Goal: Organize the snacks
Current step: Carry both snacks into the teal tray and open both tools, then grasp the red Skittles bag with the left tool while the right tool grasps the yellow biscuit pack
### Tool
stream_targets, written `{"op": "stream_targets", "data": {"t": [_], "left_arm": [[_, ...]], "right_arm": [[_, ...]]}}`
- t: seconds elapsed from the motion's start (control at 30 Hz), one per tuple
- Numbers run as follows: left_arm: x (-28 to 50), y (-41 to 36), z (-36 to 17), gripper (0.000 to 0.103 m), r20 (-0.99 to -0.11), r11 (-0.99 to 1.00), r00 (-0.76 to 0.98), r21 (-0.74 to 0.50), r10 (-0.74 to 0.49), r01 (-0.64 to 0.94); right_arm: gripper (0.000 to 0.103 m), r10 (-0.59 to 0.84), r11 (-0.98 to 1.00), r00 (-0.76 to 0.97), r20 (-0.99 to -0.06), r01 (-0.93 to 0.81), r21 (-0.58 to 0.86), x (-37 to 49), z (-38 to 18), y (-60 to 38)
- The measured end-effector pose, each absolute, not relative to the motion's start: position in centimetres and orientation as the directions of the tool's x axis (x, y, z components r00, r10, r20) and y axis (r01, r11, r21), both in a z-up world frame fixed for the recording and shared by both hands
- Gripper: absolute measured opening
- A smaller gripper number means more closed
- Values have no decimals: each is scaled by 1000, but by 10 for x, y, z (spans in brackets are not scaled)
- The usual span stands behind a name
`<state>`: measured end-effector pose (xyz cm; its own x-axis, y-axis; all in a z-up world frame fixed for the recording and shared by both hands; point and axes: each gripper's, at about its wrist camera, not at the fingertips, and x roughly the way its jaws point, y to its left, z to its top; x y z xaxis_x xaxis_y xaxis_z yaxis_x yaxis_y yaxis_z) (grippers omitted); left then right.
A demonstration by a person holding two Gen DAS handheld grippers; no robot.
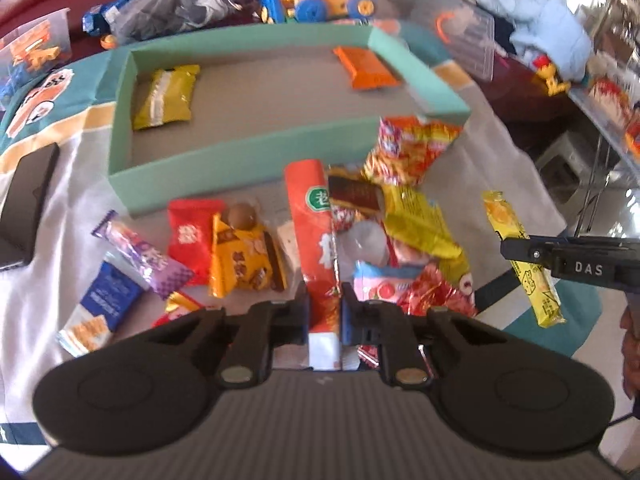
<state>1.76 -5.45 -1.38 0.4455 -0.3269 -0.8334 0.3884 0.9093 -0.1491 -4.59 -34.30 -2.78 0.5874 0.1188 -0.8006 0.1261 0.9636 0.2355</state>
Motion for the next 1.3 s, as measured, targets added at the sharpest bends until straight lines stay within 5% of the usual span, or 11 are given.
{"op": "stream_targets", "data": {"t": [0.3,0.6,1.1,1.13,1.17,1.2,1.23,1.27,1.3], "left_arm": [[51,-22,20,14,-785,914,496,-213,-371,346],[153,-11,35,14,-769,929,539,-196,-344,314],[300,-44,-33,16,-836,950,480,-144,-266,275],[303,-45,-34,19,-836,954,487,-135,-255,268],[304,-45,-34,33,-834,959,497,-124,-240,255],[303,-44,-33,47,-833,962,503,-117,-231,248],[301,-43,-32,74,-829,964,512,-113,-224,240],[298,-42,-29,86,-821,968,529,-105,-215,230],[294,-41,-26,87,-813,970,545,-96,-205,223]], "right_arm": [[20,117,961,647,-754,120,251,-13,10,-361],[20,184,963,670,-719,22,267,112,50,-348],[20,184,971,571,-800,21,238,278,-37,-307],[20,184,972,571,-800,17,235,280,-40,-307],[23,183,973,567,-803,14,232,283,-44,-306],[32,185,972,563,-806,19,236,284,-45,-307],[50,194,968,560,-806,25,250,285,-45,-309],[58,210,961,563,-800,30,274,283,-44,-312],[69,212,960,572,-793,32,279,283,-43,-312]]}}
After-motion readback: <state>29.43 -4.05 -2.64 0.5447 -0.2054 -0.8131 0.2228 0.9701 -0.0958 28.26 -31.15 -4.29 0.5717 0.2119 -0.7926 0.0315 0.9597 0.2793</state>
